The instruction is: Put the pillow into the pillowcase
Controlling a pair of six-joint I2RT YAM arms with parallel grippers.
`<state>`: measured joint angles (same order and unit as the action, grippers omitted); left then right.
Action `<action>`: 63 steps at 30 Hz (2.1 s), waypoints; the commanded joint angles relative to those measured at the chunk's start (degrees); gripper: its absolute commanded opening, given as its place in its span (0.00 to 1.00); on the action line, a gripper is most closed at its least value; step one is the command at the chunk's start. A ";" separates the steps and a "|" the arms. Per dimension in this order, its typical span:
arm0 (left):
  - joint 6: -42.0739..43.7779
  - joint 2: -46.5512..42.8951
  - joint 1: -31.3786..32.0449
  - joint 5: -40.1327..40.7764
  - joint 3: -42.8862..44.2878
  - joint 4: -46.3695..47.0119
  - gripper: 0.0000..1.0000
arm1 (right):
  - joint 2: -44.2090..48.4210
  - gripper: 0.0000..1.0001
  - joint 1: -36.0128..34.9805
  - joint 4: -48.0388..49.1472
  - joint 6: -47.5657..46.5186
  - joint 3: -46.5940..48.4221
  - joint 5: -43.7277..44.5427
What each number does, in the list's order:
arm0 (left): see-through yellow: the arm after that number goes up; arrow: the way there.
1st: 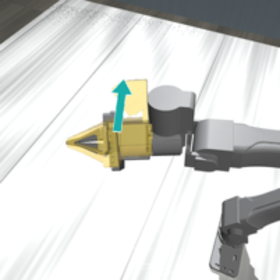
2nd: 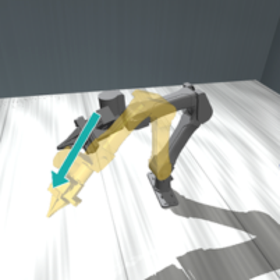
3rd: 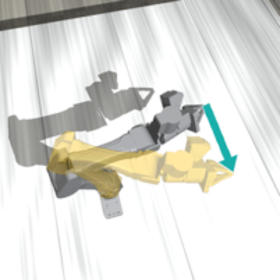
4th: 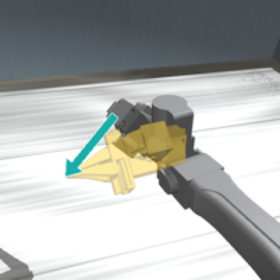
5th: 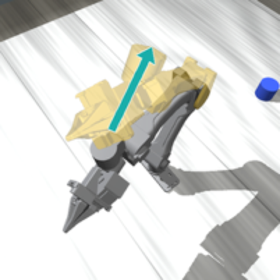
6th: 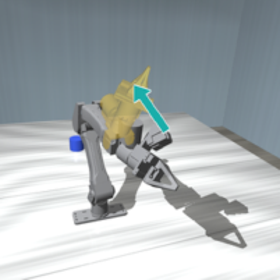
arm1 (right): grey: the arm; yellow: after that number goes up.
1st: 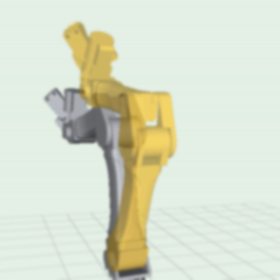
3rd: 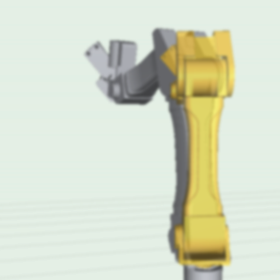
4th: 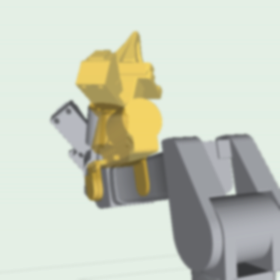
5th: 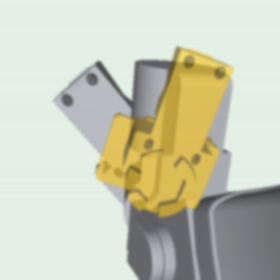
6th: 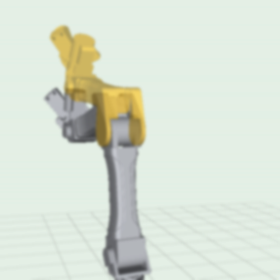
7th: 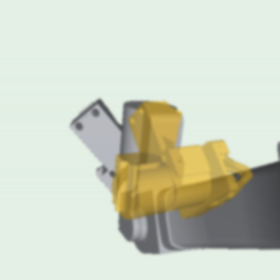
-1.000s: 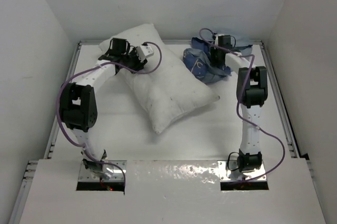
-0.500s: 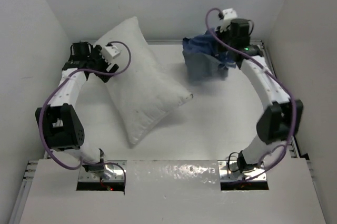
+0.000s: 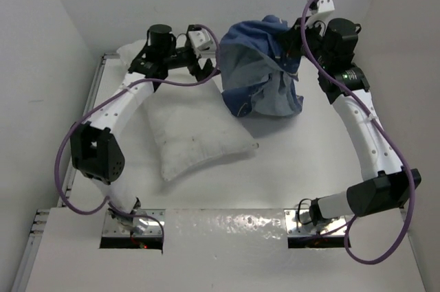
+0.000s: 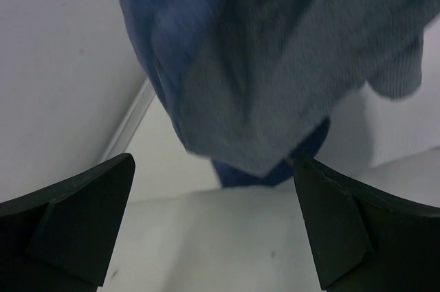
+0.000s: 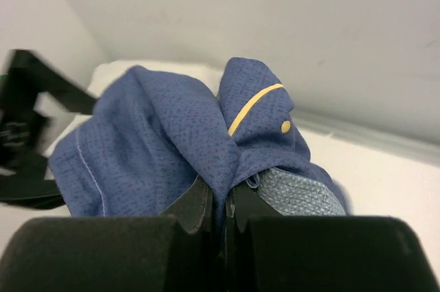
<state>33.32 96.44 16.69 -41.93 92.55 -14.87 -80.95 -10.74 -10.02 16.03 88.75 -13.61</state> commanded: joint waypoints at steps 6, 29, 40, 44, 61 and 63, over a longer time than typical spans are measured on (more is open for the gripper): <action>-19.95 7.26 2.56 0.71 -5.02 20.14 1.00 | 1.05 0.00 -2.00 5.19 8.40 -3.49 -9.06; -13.47 23.45 1.77 28.67 44.37 23.04 0.00 | -22.61 0.00 9.86 -10.40 3.84 41.17 12.82; -2.12 17.91 1.77 7.90 48.78 0.38 0.00 | 8.51 0.00 9.86 0.38 -5.83 -7.32 19.58; 0.50 16.85 1.77 11.09 49.04 -0.06 0.00 | 14.40 0.18 9.95 -7.80 -9.69 -11.93 15.30; 5.18 12.19 1.95 5.37 37.09 -12.72 0.00 | 17.50 0.90 4.96 -12.83 -15.68 -25.91 -2.13; 5.09 12.36 1.95 5.89 37.17 -12.64 0.00 | 13.64 0.99 -1.95 -9.08 -18.47 -26.52 1.73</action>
<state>39.62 111.42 18.92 -36.99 128.55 -30.92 -62.94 -5.85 -22.92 2.15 62.57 -11.11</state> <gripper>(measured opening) 0.006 0.962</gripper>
